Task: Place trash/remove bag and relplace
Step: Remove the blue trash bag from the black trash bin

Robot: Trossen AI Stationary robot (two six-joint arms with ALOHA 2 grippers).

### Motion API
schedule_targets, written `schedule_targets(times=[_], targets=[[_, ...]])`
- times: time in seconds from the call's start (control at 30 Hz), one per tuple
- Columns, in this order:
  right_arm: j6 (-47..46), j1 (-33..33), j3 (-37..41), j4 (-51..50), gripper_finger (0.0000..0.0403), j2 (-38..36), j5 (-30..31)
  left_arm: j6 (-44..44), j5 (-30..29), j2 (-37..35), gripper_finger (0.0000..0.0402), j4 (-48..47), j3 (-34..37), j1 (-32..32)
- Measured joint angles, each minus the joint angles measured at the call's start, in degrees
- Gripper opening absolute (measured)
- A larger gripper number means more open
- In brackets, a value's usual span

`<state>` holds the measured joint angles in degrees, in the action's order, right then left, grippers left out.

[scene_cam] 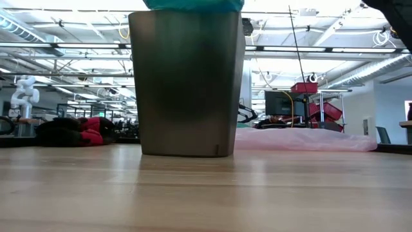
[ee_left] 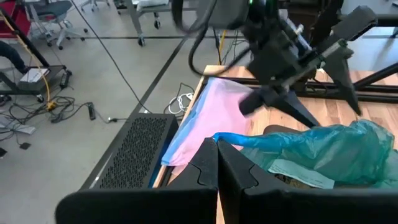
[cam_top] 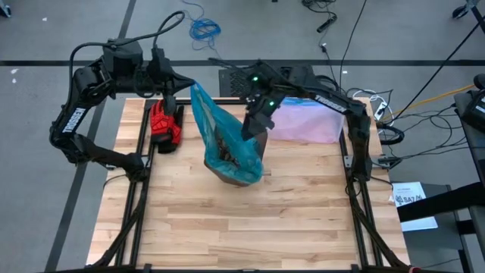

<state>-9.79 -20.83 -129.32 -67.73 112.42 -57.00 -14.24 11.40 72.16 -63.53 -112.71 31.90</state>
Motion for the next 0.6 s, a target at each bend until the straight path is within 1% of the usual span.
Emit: schedule_targets(times=[0.1, 0.2, 0.27, 0.43, 0.6], targets=[[-1.3, 1.3, 0.0, 2.4, 0.0202, 1.8, -4.4, 0.1, 0.0, 0.0, 0.0000, 0.0, 0.0, 0.0], [-1.4, 2.9, 0.0, 2.9, 0.0184, 3.0, -7.1, 0.1, -0.5, 0.0, 0.0000, 0.0, 0.0, 0.0], [-1.5, 4.1, 0.0, 3.1, 0.0166, 3.5, -7.8, -0.1, -1.0, 0.0, 0.0000, 0.0, 0.0, 0.0], [-2.8, 6.9, 0.0, 5.8, 0.0104, 3.5, -7.2, -0.1, -1.2, 0.0, 0.0000, 0.0, 0.0, 0.0], [-11.7, 9.3, 0.0, 15.2, 0.0018, 3.5, -1.8, -0.1, -1.8, 0.0, 0.0000, 0.0, 0.0, 0.0]])
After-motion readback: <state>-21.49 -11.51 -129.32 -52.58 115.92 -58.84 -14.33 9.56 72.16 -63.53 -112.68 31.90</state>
